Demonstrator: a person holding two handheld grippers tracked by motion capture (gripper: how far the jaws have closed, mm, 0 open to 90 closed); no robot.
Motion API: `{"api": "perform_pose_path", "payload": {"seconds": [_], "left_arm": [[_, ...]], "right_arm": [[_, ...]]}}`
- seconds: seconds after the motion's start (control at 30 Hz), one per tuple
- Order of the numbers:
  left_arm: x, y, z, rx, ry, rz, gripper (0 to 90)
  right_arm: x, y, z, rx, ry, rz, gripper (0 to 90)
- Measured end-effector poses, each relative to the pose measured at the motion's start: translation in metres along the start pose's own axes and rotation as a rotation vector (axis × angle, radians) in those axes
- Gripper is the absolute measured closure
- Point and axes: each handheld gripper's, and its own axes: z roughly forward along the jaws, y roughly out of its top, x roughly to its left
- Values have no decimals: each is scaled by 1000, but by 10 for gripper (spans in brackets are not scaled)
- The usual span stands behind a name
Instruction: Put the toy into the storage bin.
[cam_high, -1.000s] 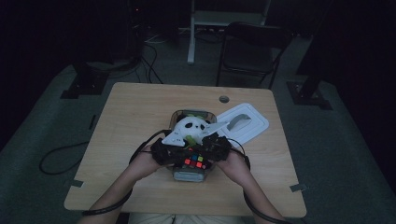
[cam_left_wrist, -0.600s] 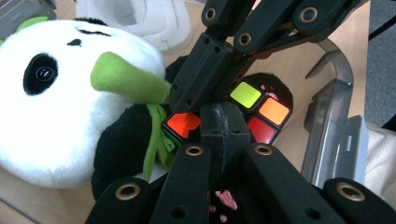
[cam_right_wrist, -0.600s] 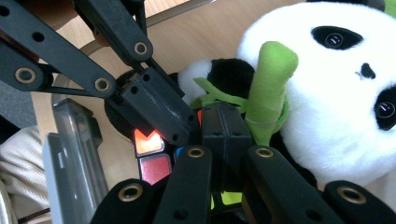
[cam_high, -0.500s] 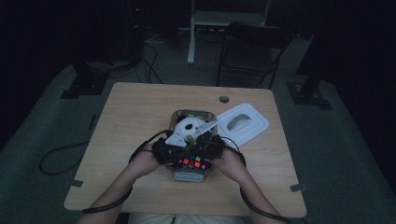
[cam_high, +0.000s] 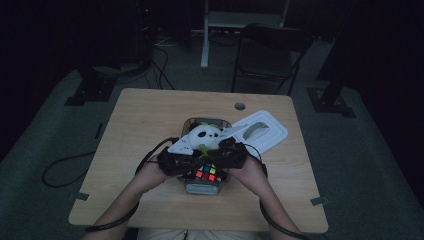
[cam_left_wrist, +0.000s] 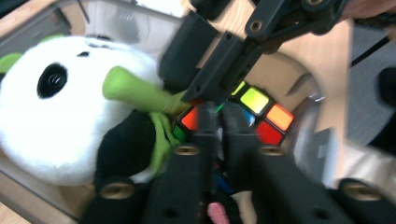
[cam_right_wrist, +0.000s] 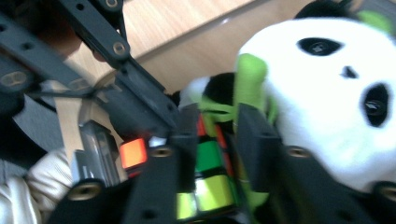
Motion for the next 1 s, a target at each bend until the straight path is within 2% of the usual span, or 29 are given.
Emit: {"api": "perform_pose_path", "payload": {"seconds": [0.03,0.07,0.1,0.17,0.2,0.27,0.33,0.37,0.4,0.53,0.6,0.77,0.87,0.93,1.0], "left_arm": [[2,0,0,-5,-12,-12,759],[2,-1,0,-4,-17,-14,757],[3,-1,0,-1,0,-15,716],[3,-1,0,-1,0,-15,686],[5,0,0,-23,-1,-40,615],[7,0,-1,-25,6,-50,549],[11,-1,-3,-53,1,-87,427],[12,-1,-5,-60,4,-96,397],[14,-2,-6,-63,2,-101,356],[19,-5,-9,-73,37,-135,210],[21,-8,-11,-81,46,-143,198],[27,-17,-17,-86,61,-161,100],[30,-22,-21,-86,68,-170,89],[31,-25,-24,-69,96,-165,13],[32,-30,-27,-71,112,-167,13]], "right_arm": [[-3,-1,-3,-15,10,16,560],[-6,-2,-5,-28,7,35,500],[-7,-2,-6,-31,9,44,469],[-9,-3,-6,-38,19,57,450],[-11,-5,-7,-60,12,72,389],[-13,-6,-8,-76,16,84,328],[-13,-6,-9,-97,10,88,324],[-14,-7,-9,-87,25,89,300],[-14,-6,-8,-77,16,90,260],[-15,-9,-10,-90,1,105,214],[-17,-10,-12,-109,0,107,160],[-19,-15,-17,-128,-46,104,134],[-23,-18,-19,-127,-59,115,112],[-25,-21,-21,-135,-79,122,105],[-28,-24,-23,-138,-91,128,105]]}}
